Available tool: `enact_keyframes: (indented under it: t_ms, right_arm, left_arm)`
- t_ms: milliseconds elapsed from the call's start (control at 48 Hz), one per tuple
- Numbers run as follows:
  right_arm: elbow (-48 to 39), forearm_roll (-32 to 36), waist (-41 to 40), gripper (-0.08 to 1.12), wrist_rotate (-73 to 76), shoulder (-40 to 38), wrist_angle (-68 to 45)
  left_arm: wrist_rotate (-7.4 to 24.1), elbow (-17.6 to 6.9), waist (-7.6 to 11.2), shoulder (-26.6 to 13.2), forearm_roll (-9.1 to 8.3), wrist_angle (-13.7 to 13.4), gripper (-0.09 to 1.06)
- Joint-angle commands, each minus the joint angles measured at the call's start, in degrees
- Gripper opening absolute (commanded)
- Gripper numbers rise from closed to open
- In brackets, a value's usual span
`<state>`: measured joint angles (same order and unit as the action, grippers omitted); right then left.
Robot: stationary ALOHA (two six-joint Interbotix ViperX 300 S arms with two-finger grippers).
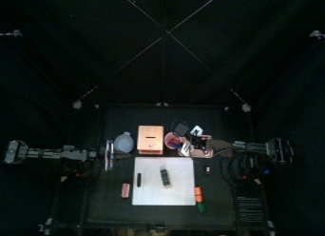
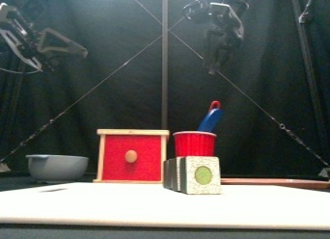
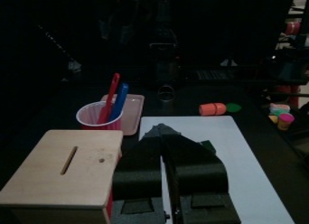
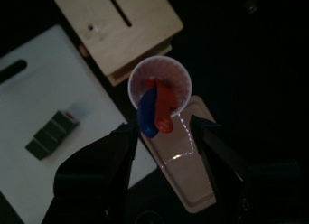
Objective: Place sushi on board then cut the sushi with the knife then place the pieces on the plate
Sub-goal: Pick knife at handle with right hand
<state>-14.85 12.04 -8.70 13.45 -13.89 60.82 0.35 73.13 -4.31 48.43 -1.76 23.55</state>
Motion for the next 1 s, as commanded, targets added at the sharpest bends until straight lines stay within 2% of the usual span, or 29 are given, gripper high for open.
enact_keyframes:
  t_ms: [21, 292, 583, 1000]
  right_arm:
    - [1.3, -3.3, -0.8, 0.83, -6.4, 2.4, 3.3]
    - [4.7, 8.0, -0.4, 0.81, -11.7, 9.0, 11.3]
    - [7.6, 6.7, -0.5, 0.81, -14.9, 11.9, 12.8]
    - [10.4, 8.7, -1.6, 0.81, -16.7, 15.7, 13.5]
  left_arm:
    - [0.0, -0.8, -0.18, -0.2, -0.09, 0.4, 0.39]
    - [0.0, -0.5, -0.44, -0.2, 0.09, 0.4, 0.54]
    - [-0.1, -0.4, -2.11, -0.2, 0.18, 0.4, 0.55]
    - [-0.1, -0.2, -2.29, -0.2, 0.18, 0.4, 0.55]
